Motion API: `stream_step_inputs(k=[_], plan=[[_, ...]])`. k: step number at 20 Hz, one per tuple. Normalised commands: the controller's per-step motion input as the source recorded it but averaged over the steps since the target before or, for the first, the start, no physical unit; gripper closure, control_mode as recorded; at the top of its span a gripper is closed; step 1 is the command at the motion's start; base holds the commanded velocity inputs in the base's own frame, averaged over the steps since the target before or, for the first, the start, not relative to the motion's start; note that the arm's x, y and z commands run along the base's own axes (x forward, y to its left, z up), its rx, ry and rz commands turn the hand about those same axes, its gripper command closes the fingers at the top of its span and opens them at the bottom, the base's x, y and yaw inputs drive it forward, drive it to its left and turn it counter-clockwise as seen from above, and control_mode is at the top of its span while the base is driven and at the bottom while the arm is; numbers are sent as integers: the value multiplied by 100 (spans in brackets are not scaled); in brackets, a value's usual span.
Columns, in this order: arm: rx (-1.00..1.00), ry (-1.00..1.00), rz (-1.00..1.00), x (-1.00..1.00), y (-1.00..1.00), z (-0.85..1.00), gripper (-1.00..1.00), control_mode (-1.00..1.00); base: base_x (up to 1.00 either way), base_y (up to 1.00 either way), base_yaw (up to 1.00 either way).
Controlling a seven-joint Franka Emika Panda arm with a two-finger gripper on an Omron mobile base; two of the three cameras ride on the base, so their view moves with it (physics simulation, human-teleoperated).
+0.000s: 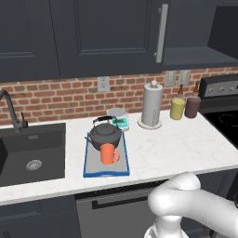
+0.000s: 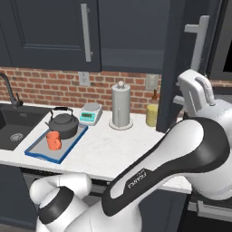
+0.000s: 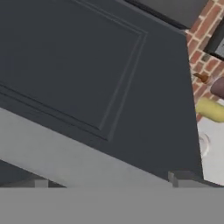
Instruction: Pick the kettle from the counter and place it on the tray. Then pick the mug from the cabinet and place it on the tray. Then close the cabinet doors.
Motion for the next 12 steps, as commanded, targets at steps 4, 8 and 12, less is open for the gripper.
stream_step_inputs(k=[4, 8, 12], plan=[[-11, 0, 8, 50, 85, -12, -100, -100, 0, 0, 0], [-12, -3, 1, 56, 88, -18, -100, -100, 0, 0, 0], [-11, -6, 0, 56, 89, -14, -100, -100, 0, 0, 0]])
